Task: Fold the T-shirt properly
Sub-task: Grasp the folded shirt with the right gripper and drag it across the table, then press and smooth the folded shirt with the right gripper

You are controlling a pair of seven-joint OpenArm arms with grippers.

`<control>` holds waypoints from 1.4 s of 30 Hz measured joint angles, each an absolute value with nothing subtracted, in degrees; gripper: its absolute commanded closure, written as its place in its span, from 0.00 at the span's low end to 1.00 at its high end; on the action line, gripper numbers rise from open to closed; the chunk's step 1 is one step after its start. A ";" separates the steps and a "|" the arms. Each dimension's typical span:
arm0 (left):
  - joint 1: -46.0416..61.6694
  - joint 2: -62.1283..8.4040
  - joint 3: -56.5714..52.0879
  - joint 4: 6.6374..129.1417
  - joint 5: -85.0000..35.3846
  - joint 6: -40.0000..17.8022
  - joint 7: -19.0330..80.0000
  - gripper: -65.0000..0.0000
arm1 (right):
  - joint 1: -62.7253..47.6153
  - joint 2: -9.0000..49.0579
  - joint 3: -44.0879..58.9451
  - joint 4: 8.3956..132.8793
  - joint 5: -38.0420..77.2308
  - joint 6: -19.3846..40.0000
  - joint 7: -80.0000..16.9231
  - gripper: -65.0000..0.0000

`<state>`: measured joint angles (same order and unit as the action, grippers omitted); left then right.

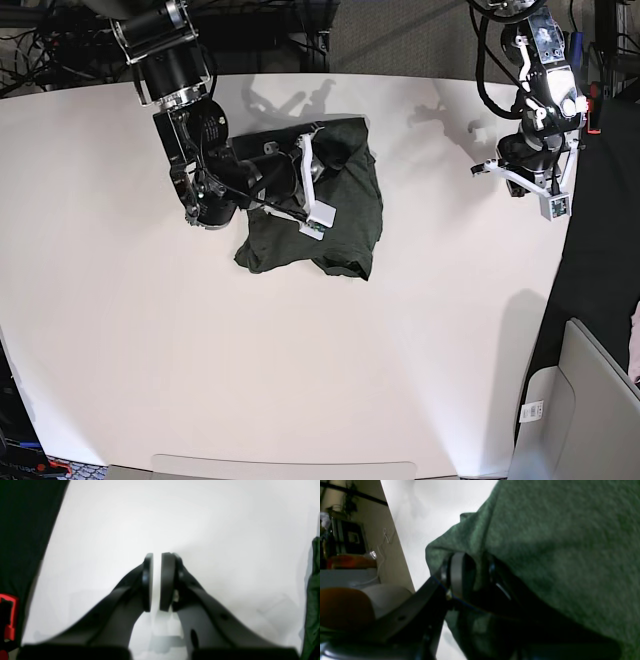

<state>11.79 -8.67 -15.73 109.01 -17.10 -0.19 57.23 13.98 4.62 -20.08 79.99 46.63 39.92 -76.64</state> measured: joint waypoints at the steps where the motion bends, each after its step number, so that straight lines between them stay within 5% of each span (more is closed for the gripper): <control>1: 11.81 -8.56 -15.94 109.01 -17.10 -0.23 57.19 0.94 | 13.98 5.23 -20.18 79.96 46.24 39.99 -75.26 0.84; 42: 19.94 -8.58 -16.14 116.20 -17.12 -0.38 57.23 0.94 | 18.11 30.72 -7.68 84.79 41.93 39.86 -70.61 0.84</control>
